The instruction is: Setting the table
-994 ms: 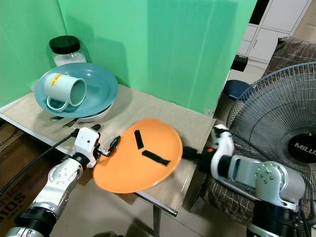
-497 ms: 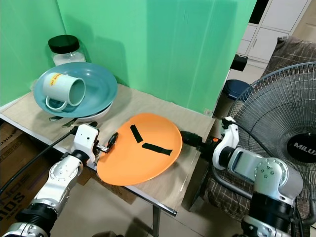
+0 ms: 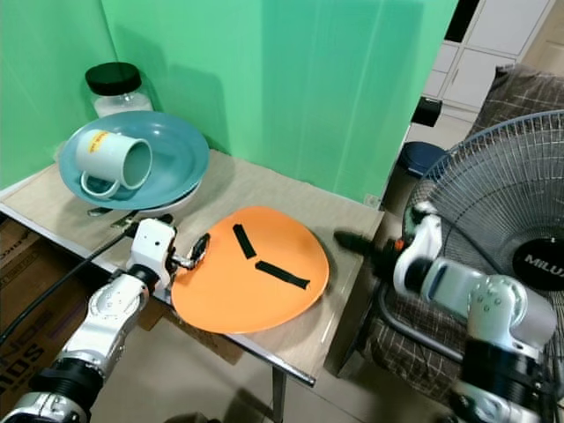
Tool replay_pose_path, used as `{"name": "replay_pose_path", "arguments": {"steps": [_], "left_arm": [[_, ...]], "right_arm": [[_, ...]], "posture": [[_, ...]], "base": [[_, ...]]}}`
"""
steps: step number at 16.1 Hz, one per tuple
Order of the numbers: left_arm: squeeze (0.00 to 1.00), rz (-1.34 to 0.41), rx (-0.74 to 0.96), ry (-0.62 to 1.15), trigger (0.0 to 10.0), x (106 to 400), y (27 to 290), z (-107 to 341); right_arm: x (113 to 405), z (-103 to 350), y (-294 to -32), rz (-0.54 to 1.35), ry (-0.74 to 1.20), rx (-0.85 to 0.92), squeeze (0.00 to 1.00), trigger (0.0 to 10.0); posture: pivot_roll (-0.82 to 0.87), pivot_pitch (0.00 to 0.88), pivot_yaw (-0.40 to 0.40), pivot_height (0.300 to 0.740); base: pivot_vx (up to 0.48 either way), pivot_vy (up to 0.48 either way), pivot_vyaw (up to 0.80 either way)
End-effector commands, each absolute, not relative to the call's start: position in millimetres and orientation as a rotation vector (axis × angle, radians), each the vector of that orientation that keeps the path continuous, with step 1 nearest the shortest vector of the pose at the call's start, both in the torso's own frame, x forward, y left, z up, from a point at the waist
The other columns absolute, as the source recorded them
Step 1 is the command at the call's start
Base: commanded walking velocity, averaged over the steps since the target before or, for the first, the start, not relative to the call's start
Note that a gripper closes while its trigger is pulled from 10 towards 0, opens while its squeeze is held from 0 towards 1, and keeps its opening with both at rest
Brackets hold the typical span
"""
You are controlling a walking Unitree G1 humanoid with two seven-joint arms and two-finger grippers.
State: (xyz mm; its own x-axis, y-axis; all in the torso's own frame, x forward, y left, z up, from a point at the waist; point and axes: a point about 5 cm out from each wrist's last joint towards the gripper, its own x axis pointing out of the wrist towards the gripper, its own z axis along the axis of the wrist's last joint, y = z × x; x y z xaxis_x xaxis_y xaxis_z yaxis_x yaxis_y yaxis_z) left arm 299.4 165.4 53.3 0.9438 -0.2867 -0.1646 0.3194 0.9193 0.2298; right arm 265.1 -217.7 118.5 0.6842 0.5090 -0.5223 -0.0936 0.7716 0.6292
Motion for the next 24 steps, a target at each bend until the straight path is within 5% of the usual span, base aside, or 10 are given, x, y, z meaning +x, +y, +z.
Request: {"name": "replay_pose_path", "arguments": {"steps": [1,8,12,13,14,16,24], "left_arm": [[0.00,-0.294,0.282,0.276,10.0,285.7,174.6,26.7],[0.00,-0.298,0.280,0.278,10.0,286.7,173.3,26.3],[0.00,-0.297,0.281,0.276,10.0,287.6,172.8,26.7],[0.00,-0.297,0.281,0.275,10.0,288.0,172.6,27.0],[0.00,-0.298,0.281,0.275,10.0,288.5,172.3,27.2],[0.00,-0.299,0.282,0.272,10.0,289.5,171.6,27.9],[0.00,-0.272,0.297,0.258,10.0,296.7,174.5,33.1]], "right_arm": [[264.2,118.8,-215.3,0.373,0.757,0.554,0.00,10.0],[253.0,121.8,-174.3,0.627,0.797,0.569,0.00,10.0],[255.9,101.9,-161.9,0.558,0.885,0.575,0.00,10.0],[257.0,100.9,-159.2,0.555,0.886,0.581,0.00,8.9],[258.6,102.9,-155.2,0.567,0.875,0.601,0.00,3.4],[260.6,104.7,-150.2,0.581,0.863,0.627,0.00,0.0],[256.6,107.9,-151.0,0.608,0.868,0.664,0.00,0.0]], "posture": [[0.04,0.000,-0.032,0.740],[0.04,0.000,-0.035,0.740],[0.04,0.000,-0.033,0.740],[0.04,0.000,-0.032,0.740],[0.04,0.000,-0.030,0.740],[0.04,0.000,-0.029,0.740],[0.04,0.000,-0.031,0.740]], "base": [[0.000,0.000,0.00],[0.000,0.000,0.00],[0.000,0.000,0.00],[0.000,0.000,0.00],[0.000,0.000,0.00],[0.000,0.000,0.00],[0.000,0.000,0.00]]}}
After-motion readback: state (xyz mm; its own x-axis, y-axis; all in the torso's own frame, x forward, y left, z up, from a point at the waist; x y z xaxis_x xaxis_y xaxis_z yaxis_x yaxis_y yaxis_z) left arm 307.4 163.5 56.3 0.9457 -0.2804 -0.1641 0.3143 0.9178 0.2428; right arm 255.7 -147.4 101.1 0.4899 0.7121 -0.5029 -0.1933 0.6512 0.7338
